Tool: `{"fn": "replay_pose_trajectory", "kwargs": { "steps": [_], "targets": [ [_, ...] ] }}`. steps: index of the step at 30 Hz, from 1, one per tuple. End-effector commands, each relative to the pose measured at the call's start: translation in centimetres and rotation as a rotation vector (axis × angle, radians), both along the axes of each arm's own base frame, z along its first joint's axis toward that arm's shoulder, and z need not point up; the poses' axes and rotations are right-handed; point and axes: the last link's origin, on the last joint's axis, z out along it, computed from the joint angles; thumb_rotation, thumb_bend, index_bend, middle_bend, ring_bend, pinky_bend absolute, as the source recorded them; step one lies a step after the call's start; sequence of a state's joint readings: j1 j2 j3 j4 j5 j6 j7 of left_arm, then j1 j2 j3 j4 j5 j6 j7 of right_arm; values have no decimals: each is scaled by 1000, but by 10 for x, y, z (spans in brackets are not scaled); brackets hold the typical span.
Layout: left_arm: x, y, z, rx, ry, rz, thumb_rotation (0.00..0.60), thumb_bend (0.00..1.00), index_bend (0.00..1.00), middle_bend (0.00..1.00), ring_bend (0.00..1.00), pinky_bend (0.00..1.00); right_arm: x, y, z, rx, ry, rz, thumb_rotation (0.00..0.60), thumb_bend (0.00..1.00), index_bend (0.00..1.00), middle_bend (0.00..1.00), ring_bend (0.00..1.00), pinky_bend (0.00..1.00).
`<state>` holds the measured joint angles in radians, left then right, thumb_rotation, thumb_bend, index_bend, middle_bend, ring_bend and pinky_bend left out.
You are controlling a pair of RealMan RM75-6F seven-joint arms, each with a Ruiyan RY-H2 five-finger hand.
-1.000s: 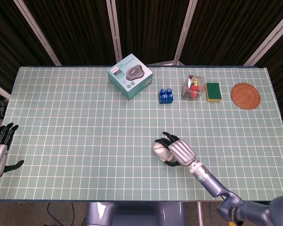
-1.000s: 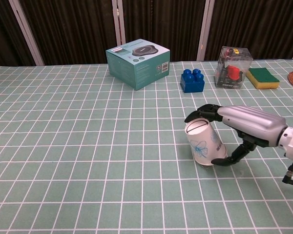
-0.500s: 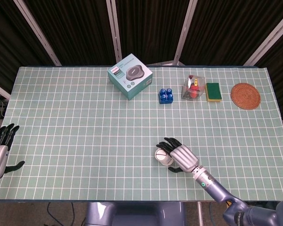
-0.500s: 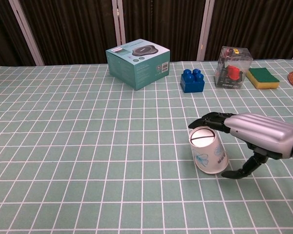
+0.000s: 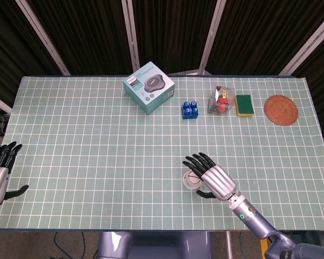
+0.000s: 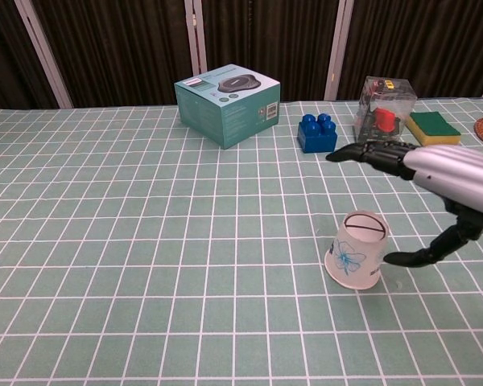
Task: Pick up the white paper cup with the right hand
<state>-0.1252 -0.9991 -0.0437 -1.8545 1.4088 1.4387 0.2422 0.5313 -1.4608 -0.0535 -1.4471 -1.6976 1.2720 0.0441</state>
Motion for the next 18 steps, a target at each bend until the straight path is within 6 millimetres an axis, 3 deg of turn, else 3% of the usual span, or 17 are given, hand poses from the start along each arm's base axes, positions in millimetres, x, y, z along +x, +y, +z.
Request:
{"fn": "replay_pose_trajectory", "kwargs": {
  "steps": [1, 8, 12, 18],
  "targets": [
    [1, -2, 1, 1, -7, -7, 600, 0, 0, 0, 0, 0, 1, 4, 25, -47, -16, 1, 600, 108, 11, 18, 0, 23],
    [5, -6, 4, 13, -8, -34, 600, 0, 0, 0, 0, 0, -10, 15, 81, -177, -34, -15, 600, 75, 4, 0, 0, 0],
    [6, -8, 4, 29, 5, -48, 600, 0, 0, 0, 0, 0, -33, 21, 114, -304, 5, -56, 600, 5, 0, 0, 0, 0],
    [7, -9, 3, 53, 22, -67, 600, 0, 0, 0, 0, 0, -73, 36, 140, -438, 97, -204, 600, 0, 0, 0, 0, 0]
  ]
}}
